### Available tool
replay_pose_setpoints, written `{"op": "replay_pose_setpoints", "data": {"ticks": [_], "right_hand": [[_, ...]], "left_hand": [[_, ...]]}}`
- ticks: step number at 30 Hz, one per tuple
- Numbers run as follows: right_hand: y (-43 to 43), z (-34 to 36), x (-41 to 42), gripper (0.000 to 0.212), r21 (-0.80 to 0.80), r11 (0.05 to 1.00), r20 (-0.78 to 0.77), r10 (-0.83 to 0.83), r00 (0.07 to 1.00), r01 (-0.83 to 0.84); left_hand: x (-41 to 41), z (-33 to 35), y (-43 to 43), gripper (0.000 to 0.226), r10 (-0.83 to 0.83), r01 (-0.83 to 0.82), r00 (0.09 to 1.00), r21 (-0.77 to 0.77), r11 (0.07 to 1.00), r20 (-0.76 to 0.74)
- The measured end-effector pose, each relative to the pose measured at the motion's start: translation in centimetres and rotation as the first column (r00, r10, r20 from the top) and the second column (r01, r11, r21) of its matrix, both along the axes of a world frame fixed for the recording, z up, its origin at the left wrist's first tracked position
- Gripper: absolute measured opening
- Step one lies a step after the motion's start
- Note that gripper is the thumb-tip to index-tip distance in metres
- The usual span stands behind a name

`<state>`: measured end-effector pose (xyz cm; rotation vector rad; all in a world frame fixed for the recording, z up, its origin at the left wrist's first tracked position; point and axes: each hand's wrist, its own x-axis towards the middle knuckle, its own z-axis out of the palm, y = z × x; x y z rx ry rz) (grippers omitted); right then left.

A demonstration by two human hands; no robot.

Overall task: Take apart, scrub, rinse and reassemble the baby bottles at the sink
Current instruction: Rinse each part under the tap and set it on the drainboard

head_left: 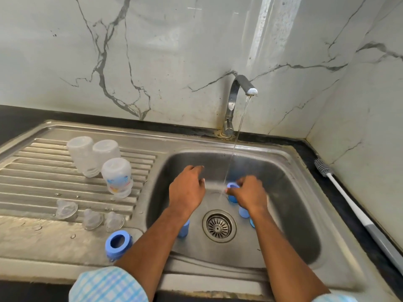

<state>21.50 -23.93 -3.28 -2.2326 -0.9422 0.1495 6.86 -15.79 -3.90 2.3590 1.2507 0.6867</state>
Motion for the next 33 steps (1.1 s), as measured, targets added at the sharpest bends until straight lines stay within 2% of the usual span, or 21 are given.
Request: {"op": "replay_pose_setpoints", "data": {"ticks": [1,3,4,7,8,10,11,14,15,17,18,19,21,22,25,26,27,28,29,32,33], "right_hand": [[0.0,0.1,0.0,0.021,0.065,0.997,0.024,-0.03,0.999,0.028],[-0.1,1.1,0.1,0.025,0.369,0.928,0.051,-0.078,0.996,0.054],[0.1,1.0,0.2,0.026,0.375,0.927,0.057,-0.046,0.997,0.021],[-0.2,-0.2,-0.1,0.029,-0.026,0.999,-0.055,0.027,0.998,-0.028],[-0.2,-0.2,-0.2,0.027,0.015,1.0,-0.023,-0.014,1.0,0.015],[-0.1,0.8,0.0,0.024,0.317,0.945,0.015,-0.089,0.996,0.08],[0.1,0.7,0.3,0.022,0.345,0.937,0.032,-0.068,0.997,0.053],[-0.4,-0.2,0.3,0.023,-0.091,0.996,-0.101,-0.005,0.995,-0.004],[-0.5,-0.3,0.2,0.021,-0.086,0.996,-0.075,-0.033,0.997,0.027],[-0.4,0.6,0.1,0.022,0.223,0.969,-0.002,-0.112,0.994,0.11],[-0.1,0.6,0.3,0.026,0.296,0.951,0.033,-0.105,0.994,0.091],[0.0,0.3,0.2,0.029,0.212,0.976,0.03,-0.067,0.997,0.059],[-0.3,-0.2,-0.1,0.025,-0.104,0.994,-0.07,-0.022,0.997,0.015],[-0.3,-0.4,-0.1,0.021,-0.1,0.995,-0.058,-0.032,0.998,0.026],[-0.1,0.8,-0.2,0.021,0.341,0.936,0.083,-0.13,0.988,0.094],[0.0,0.8,-0.2,0.022,0.301,0.953,0.101,-0.074,0.992,0.04],[0.0,0.4,-0.2,0.021,0.145,0.989,0.061,-0.019,0.998,0.01],[-0.1,-0.2,-0.3,0.021,-0.032,0.999,0.002,-0.004,1.0,0.004],[-0.1,-0.6,-0.2,0.023,-0.085,0.995,-0.012,-0.052,0.999,0.051],[-0.5,0.2,0.3,0.032,0.091,0.969,-0.018,-0.228,0.973,0.229],[-0.7,0.5,0.4,0.04,0.064,0.974,-0.059,-0.214,0.975,0.218]], "left_hand": [[-0.1,0.0,0.0,0.044,0.004,-0.004,1.0,-0.001,1.0,-0.007],[0.2,-0.1,0.3,0.044,0.0,0.0,1.0,0.01,1.0,-0.011],[0.2,-0.2,0.3,0.043,0.003,-0.003,1.0,0.009,1.0,-0.013],[0.3,-0.2,0.0,0.042,-0.014,0.014,1.0,-0.002,1.0,-0.023],[0.1,-0.1,-0.1,0.042,-0.015,0.015,0.999,-0.005,1.0,-0.029],[0.2,-0.2,0.2,0.042,-0.015,0.015,1.0,0.004,1.0,-0.02],[0.0,-0.2,0.3,0.042,-0.01,0.01,1.0,0.004,1.0,-0.019],[0.0,-0.3,0.1,0.043,-0.03,0.03,0.999,-0.002,1.0,-0.025],[-0.1,-0.3,0.1,0.043,-0.033,0.033,0.999,-0.006,0.999,-0.031],[0.0,-0.4,0.3,0.043,-0.03,0.03,0.999,0.003,1.0,-0.031],[0.0,-0.4,0.4,0.043,-0.027,0.027,0.999,0.01,1.0,-0.031],[-0.1,-0.4,0.3,0.043,-0.032,0.032,0.999,-0.002,0.999,-0.04],[0.1,-0.6,0.0,0.043,-0.053,0.052,0.998,-0.012,0.999,-0.032],[0.0,-0.6,0.0,0.043,-0.057,0.057,0.998,-0.018,0.998,-0.022],[0.2,-0.4,0.3,0.043,-0.059,0.059,0.998,0.001,0.998,0.012],[0.1,-0.4,0.2,0.042,-0.057,0.057,0.998,0.001,0.998,0.008],[0.1,-0.4,0.1,0.042,-0.067,0.067,0.998,-0.005,0.998,0.0],[0.1,-0.5,-0.1,0.042,-0.074,0.074,0.997,-0.009,0.997,-0.004],[0.2,-0.5,-0.2,0.042,-0.076,0.076,0.997,-0.014,0.997,-0.012],[0.0,-0.3,0.0,0.041,-0.08,0.079,0.997,-0.025,0.997,-0.011],[0.0,-0.1,-0.1,0.041,-0.079,0.079,0.997,-0.029,0.996,-0.009]]}}
